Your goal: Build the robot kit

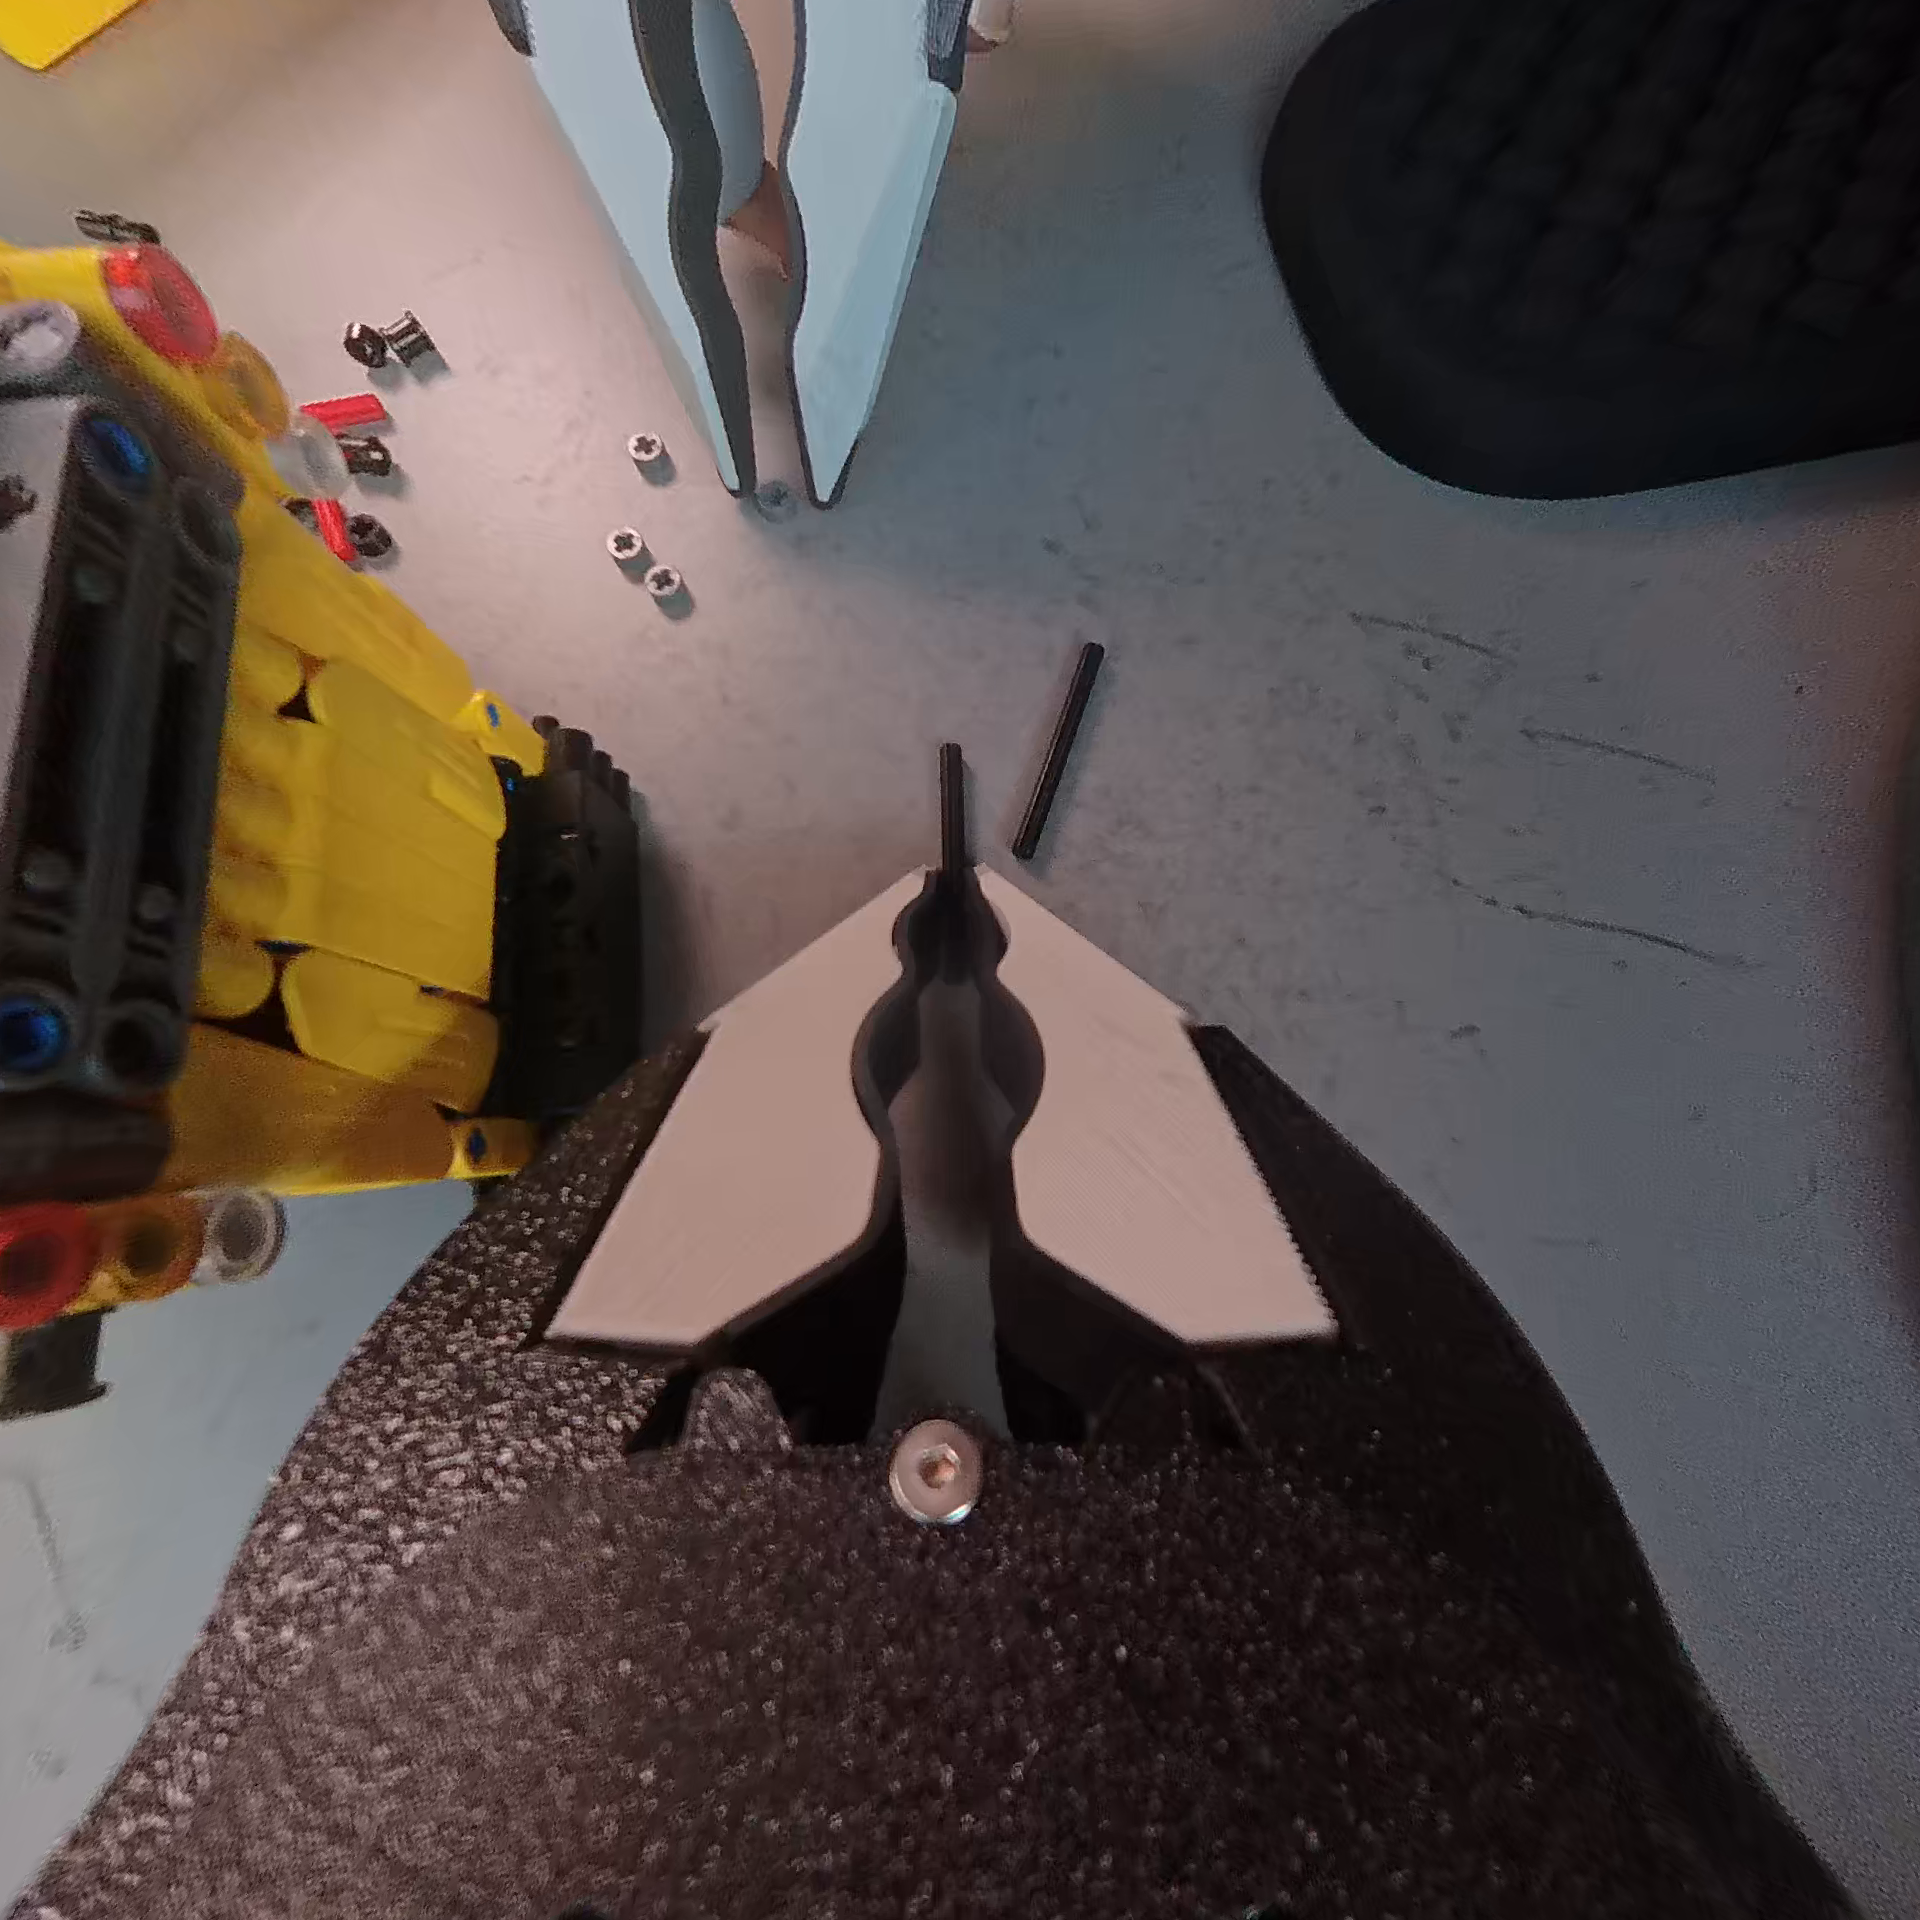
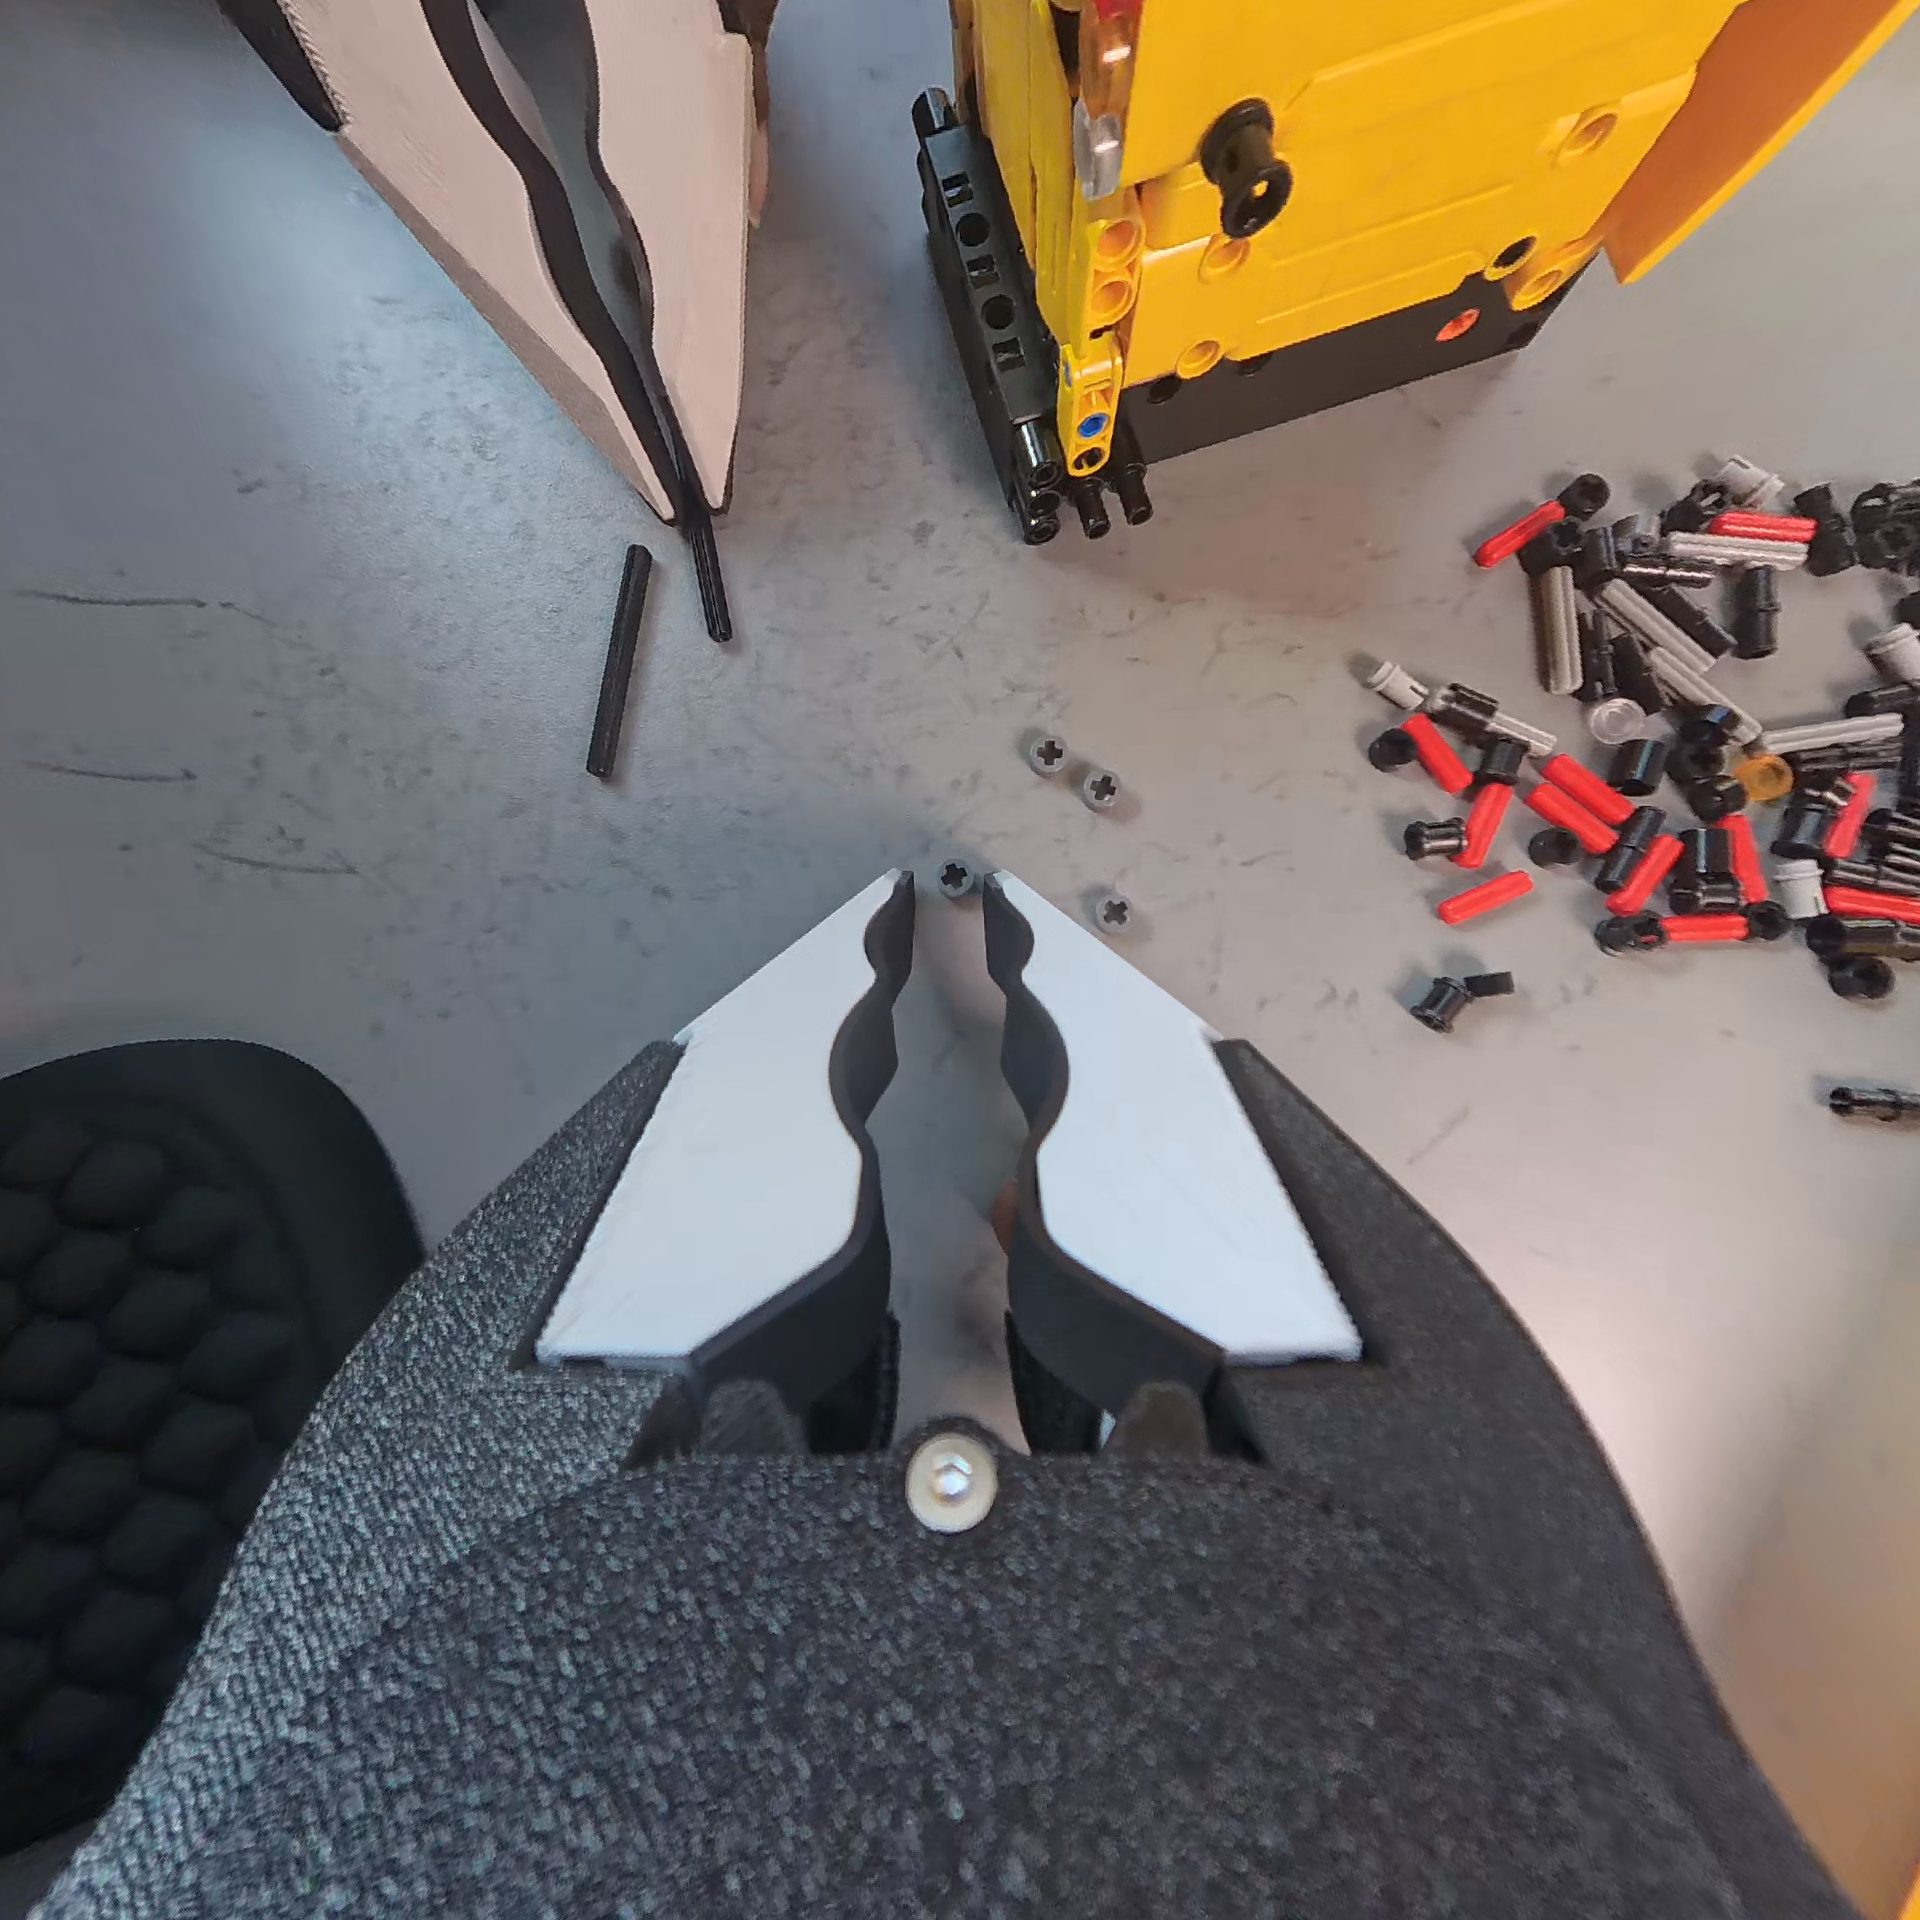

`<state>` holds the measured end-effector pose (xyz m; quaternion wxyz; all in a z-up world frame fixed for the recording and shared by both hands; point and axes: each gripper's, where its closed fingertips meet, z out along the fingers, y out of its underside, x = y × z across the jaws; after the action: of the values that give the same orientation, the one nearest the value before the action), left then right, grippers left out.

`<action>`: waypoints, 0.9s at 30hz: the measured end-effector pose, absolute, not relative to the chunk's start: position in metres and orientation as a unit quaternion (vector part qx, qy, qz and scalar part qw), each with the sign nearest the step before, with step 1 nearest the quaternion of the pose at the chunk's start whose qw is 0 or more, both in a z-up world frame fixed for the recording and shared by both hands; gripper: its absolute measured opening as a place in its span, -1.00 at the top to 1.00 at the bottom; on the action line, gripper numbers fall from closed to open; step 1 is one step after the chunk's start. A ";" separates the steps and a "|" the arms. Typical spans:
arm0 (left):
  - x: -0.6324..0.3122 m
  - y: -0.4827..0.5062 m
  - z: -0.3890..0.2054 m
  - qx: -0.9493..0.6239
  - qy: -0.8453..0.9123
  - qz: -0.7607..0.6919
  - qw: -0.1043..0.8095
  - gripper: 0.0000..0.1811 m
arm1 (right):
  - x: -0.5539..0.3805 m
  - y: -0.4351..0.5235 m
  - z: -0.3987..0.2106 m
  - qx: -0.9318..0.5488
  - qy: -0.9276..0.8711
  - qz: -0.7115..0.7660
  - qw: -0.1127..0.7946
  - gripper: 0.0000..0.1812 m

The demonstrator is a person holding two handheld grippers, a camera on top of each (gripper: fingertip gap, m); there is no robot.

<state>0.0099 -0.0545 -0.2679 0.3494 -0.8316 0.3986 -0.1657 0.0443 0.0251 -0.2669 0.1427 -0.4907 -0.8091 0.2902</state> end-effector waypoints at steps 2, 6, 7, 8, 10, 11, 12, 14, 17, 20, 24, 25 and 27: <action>0.010 -0.053 -0.268 -0.831 0.395 -0.168 0.354 0.97 | 0.046 0.027 -0.267 -0.491 -0.809 0.290 0.143 0.86; 0.011 -0.052 -0.267 -0.830 0.394 -0.168 0.357 0.97 | 0.048 0.029 -0.267 -0.487 -0.811 0.289 0.147 0.87; 0.011 -0.052 -0.267 -0.830 0.394 -0.169 0.358 0.97 | 0.047 0.029 -0.267 -0.487 -0.810 0.289 0.147 0.87; 0.011 -0.051 -0.266 -0.829 0.393 -0.171 0.359 0.97 | 0.046 0.030 -0.267 -0.488 -0.810 0.290 0.150 0.87; 0.011 -0.051 -0.266 -0.830 0.390 -0.172 0.360 0.97 | 0.044 0.028 -0.266 -0.486 -0.810 0.292 0.153 0.87; 0.011 -0.051 -0.266 -0.830 0.389 -0.173 0.360 0.97 | 0.043 0.028 -0.267 -0.485 -0.810 0.291 0.152 0.88; 0.011 -0.051 -0.267 -0.831 0.388 -0.173 0.360 0.97 | 0.043 0.028 -0.267 -0.485 -0.812 0.288 0.153 0.88; 0.010 -0.050 -0.268 -0.833 0.386 -0.172 0.358 0.97 | 0.043 0.027 -0.267 -0.483 -0.814 0.283 0.153 0.89; 0.010 -0.050 -0.268 -0.832 0.387 -0.172 0.357 0.97 | 0.042 0.026 -0.267 -0.481 -0.817 0.279 0.153 0.91; 0.011 -0.051 -0.268 -0.833 0.385 -0.178 0.354 0.96 | 0.042 0.025 -0.268 -0.479 -0.819 0.276 0.154 0.92; 0.012 -0.052 -0.268 -0.833 0.387 -0.174 0.356 0.95 | 0.042 0.025 -0.268 -0.480 -0.818 0.276 0.155 0.93; 0.012 -0.052 -0.268 -0.833 0.387 -0.175 0.355 0.93 | 0.041 0.025 -0.268 -0.481 -0.818 0.276 0.155 0.93; 0.013 -0.051 -0.268 -0.834 0.389 -0.169 0.353 0.92 | 0.041 0.024 -0.268 -0.481 -0.818 0.275 0.156 0.93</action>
<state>0.0134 -0.0511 -0.2679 0.3530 -0.8338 0.3892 -0.1693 0.0410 0.0243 -0.2676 0.1560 -0.4805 -0.8179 0.2752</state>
